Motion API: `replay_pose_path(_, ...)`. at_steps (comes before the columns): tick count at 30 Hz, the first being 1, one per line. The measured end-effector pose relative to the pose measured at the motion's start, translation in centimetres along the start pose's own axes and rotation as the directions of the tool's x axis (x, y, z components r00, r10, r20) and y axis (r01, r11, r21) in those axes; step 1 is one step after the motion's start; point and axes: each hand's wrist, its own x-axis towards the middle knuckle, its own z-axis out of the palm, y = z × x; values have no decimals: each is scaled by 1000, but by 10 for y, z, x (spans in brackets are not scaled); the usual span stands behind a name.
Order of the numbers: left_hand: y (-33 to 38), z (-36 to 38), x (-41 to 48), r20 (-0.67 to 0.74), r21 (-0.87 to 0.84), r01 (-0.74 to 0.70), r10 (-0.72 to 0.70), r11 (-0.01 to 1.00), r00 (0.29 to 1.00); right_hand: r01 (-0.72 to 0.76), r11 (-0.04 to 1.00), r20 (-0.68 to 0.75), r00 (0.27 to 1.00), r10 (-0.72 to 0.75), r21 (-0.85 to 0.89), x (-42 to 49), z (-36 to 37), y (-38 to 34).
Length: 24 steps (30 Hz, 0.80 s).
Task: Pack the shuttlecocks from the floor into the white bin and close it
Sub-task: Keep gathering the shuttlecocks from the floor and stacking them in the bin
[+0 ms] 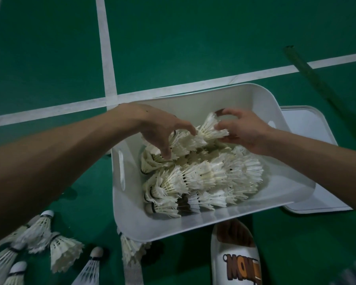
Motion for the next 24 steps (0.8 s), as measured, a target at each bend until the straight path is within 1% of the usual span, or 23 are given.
replay_pose_path(1,0,0,0,1,5,-1,1,1000,1000,-25,1000,38,999,25,10,-2,4,2)
replay_pose_path(3,0,1,0,-2,14,2,-2,1000,1000,-54,998,69,996,52,20,-3,8,4)
replay_pose_path(5,-1,2,0,-12,19,2,-2,1000,1000,-76,997,75,994,73,33,0,4,2)
replay_pose_path(9,-7,4,-1,-20,-1,-3,3,1000,1000,-120,985,60,992,113,121,5,-4,-1)
replay_pose_path(13,-9,6,2,-21,-9,-5,5,1000,1000,-165,978,149,978,146,129,1,6,4)
replay_pose_path(14,-8,6,2,-21,-10,-8,7,1000,1000,-162,982,152,978,145,102,2,9,7)
replay_pose_path(15,-8,6,3,-24,-10,-13,12,1000,1000,-139,990,144,981,132,40,2,12,9)
replay_pose_path(17,-8,7,4,-25,-17,-28,28,999,999,-51,985,121,990,72,-168,3,14,10)
replay_pose_path(18,-9,7,4,-24,-23,-37,37,999,999,1,970,121,992,29,-242,3,13,9)
replay_pose_path(21,-13,9,2,-17,-47,-50,49,998,999,122,934,140,987,-79,-335,2,6,3)
replay_pose_path(24,-17,9,0,-36,-60,-48,46,997,998,197,882,148,978,-147,-429,0,6,1)
